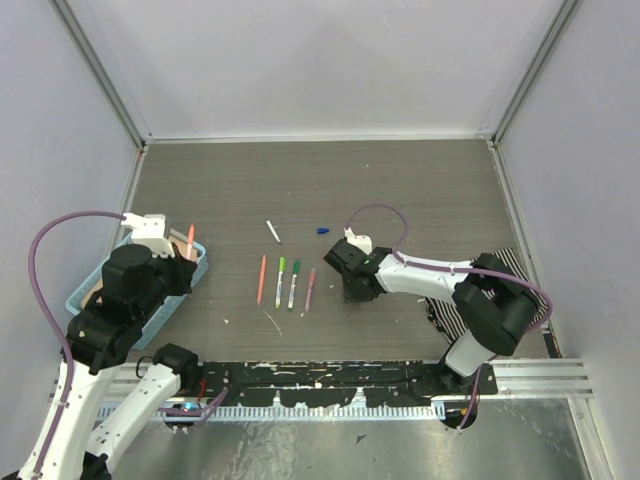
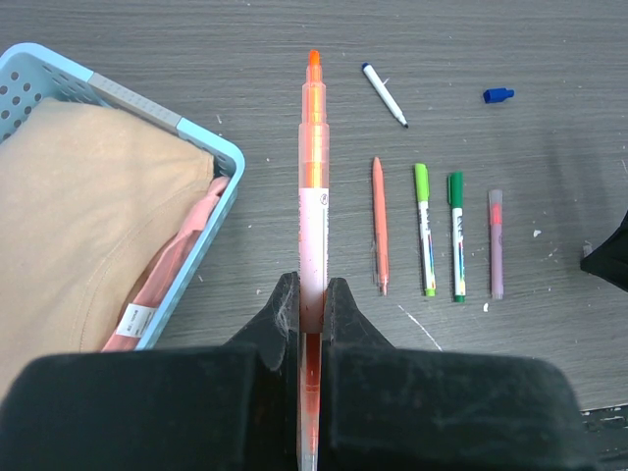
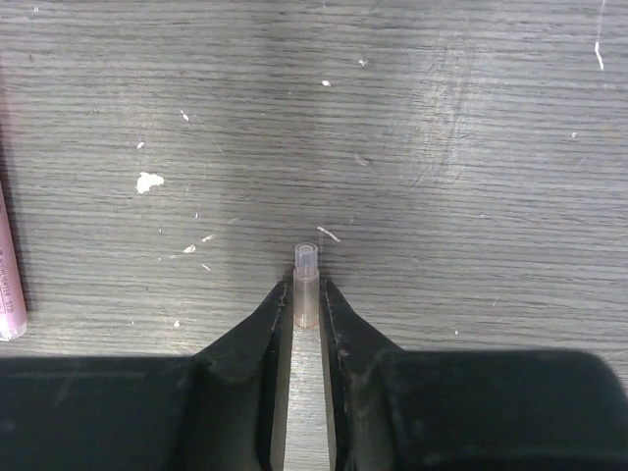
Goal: Insert the pens into the pen caps
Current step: Insert the pen cap onto the pen.
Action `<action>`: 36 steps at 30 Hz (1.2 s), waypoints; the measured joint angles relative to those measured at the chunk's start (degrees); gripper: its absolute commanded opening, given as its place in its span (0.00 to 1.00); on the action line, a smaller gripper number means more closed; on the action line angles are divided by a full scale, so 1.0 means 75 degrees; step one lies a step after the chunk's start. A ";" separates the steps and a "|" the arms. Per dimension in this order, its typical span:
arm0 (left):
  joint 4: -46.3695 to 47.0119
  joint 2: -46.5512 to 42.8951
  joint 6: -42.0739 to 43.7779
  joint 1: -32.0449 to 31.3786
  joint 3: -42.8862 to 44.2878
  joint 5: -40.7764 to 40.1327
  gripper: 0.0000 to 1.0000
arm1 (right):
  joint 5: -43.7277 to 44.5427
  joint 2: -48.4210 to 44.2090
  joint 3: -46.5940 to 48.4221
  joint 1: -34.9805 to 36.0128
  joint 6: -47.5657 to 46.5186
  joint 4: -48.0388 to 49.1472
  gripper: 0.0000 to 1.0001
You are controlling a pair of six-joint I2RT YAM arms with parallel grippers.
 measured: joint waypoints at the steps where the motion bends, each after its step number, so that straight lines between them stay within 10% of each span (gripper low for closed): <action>1: 0.0000 -0.0003 0.0000 0.0000 0.0000 0.0000 0.00 | -0.0038 0.0000 -0.0003 0.0000 -0.0006 0.0029 0.16; 13: 0.0020 0.0280 0.0000 0.0000 0.0000 0.0108 0.00 | -0.0414 -0.0230 -0.0224 -0.0079 -0.0478 0.0210 0.07; 36: 0.0122 0.0796 0.0029 0.0000 0.0000 0.0184 0.00 | -0.0673 0.0501 0.0641 -0.0079 -0.1221 -0.0909 0.25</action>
